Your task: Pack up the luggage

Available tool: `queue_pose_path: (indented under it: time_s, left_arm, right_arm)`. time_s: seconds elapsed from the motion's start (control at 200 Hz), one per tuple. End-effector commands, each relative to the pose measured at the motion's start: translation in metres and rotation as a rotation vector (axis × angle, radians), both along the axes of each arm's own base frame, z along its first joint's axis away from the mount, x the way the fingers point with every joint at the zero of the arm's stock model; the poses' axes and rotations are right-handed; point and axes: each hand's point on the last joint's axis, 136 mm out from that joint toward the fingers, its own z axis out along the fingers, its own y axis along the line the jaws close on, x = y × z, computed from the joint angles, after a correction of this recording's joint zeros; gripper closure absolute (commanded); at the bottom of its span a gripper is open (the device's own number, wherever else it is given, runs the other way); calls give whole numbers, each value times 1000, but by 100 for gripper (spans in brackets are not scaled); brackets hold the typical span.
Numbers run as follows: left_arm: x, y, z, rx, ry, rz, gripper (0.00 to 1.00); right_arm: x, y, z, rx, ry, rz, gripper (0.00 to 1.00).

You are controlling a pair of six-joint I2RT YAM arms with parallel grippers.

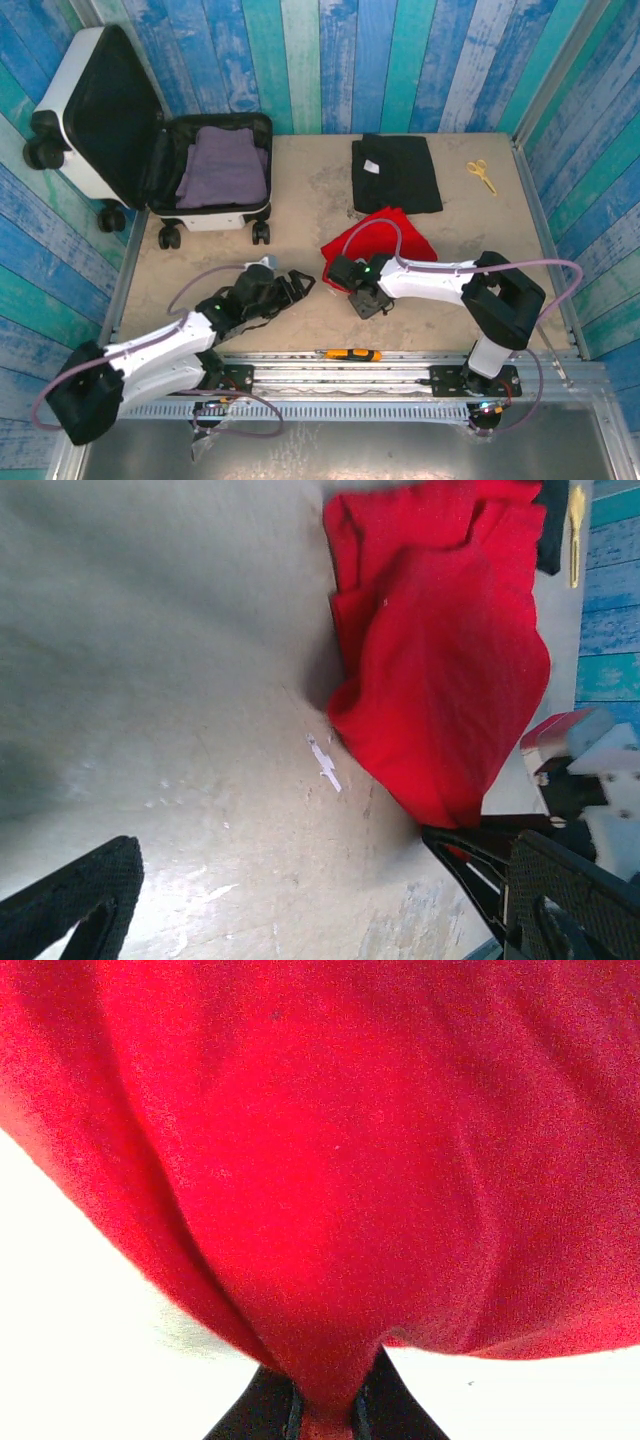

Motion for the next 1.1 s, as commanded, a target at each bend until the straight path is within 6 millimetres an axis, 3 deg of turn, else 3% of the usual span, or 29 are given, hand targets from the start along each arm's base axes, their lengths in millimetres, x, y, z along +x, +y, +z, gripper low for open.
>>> queue_pose_path:
  time_s: [0.0, 0.381, 0.651, 0.756, 0.876, 1.092]
  left_arm:
    - [17, -23, 19, -97, -33, 74, 4]
    - [27, -48, 11, -196, 18, 111, 6]
    - [28, -72, -19, -244, 114, 86, 6]
    - [32, -74, -22, -289, 115, 117, 0]
    - [35, -73, -22, -333, 112, 156, 10]
    - [36, -73, -40, -332, 163, 201, 16]
  right_arm:
    - [-2, 17, 17, 92, 11, 14, 99]
    - [-5, 30, 44, 213, 23, 31, 99]
    - [-8, 33, 48, 242, 34, 36, 100]
    - [-10, 34, 52, 263, 32, 36, 99]
    - [-11, 33, 55, 279, 28, 39, 99]
    - [-12, 32, 62, 299, 17, 42, 99]
